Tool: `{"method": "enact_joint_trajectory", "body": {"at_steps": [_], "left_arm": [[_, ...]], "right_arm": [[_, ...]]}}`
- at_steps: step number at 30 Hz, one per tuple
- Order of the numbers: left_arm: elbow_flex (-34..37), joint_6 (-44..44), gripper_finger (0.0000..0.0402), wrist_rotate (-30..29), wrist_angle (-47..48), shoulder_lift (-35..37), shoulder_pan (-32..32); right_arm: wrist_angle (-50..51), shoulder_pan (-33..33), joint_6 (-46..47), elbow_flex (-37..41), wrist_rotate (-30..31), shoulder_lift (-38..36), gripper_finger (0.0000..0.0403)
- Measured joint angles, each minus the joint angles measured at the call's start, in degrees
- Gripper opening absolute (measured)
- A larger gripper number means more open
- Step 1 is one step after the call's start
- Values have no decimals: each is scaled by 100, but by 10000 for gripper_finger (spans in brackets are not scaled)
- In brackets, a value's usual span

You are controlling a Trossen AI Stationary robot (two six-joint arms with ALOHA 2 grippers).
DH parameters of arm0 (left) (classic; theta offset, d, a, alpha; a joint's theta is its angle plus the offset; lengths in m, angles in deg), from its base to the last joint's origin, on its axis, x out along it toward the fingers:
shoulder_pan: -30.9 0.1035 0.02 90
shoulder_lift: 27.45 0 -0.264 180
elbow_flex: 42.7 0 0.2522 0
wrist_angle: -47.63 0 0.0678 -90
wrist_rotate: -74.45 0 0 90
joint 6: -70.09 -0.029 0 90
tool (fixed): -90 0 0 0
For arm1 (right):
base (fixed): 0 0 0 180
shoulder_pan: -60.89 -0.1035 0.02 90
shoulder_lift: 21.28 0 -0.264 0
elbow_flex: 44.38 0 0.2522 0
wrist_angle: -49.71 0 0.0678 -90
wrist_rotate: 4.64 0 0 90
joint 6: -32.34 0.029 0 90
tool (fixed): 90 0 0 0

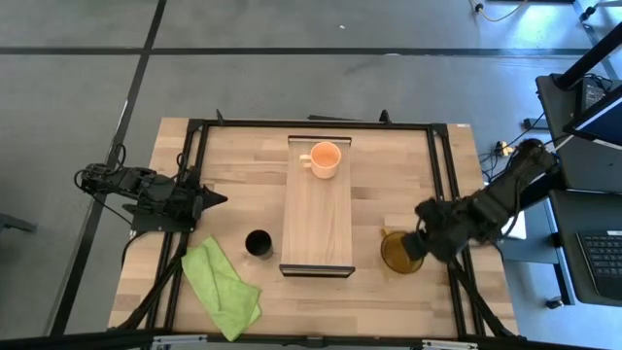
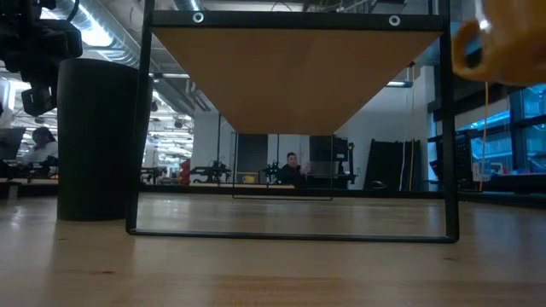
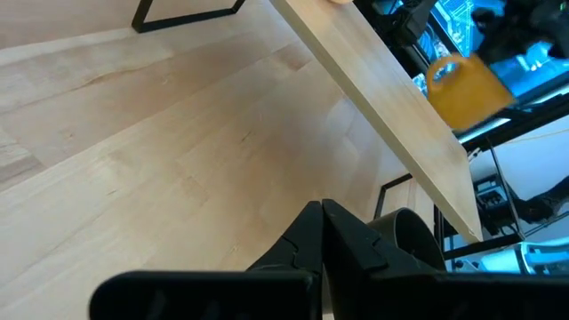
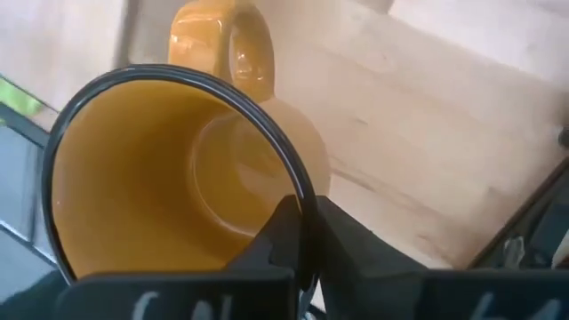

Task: Stack small to large cups/mugs on shelf
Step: Put the orange cup on the shelf

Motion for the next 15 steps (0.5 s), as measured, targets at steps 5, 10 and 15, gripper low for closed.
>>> {"method": "enact_joint_trajectory", "body": {"at_steps": [5,10,15], "left_arm": [[0,44,0,-1,4,-45,0],[0,143,0,2,83,-207,0],[0,288,0,45,89,-395,0]], "right_arm": [[-30,590,-713,-211,153,-314,19],[-1,1369,-1898,-848,415,-84,19],[281,2169,-3197,-1722,172,643,19]]}}
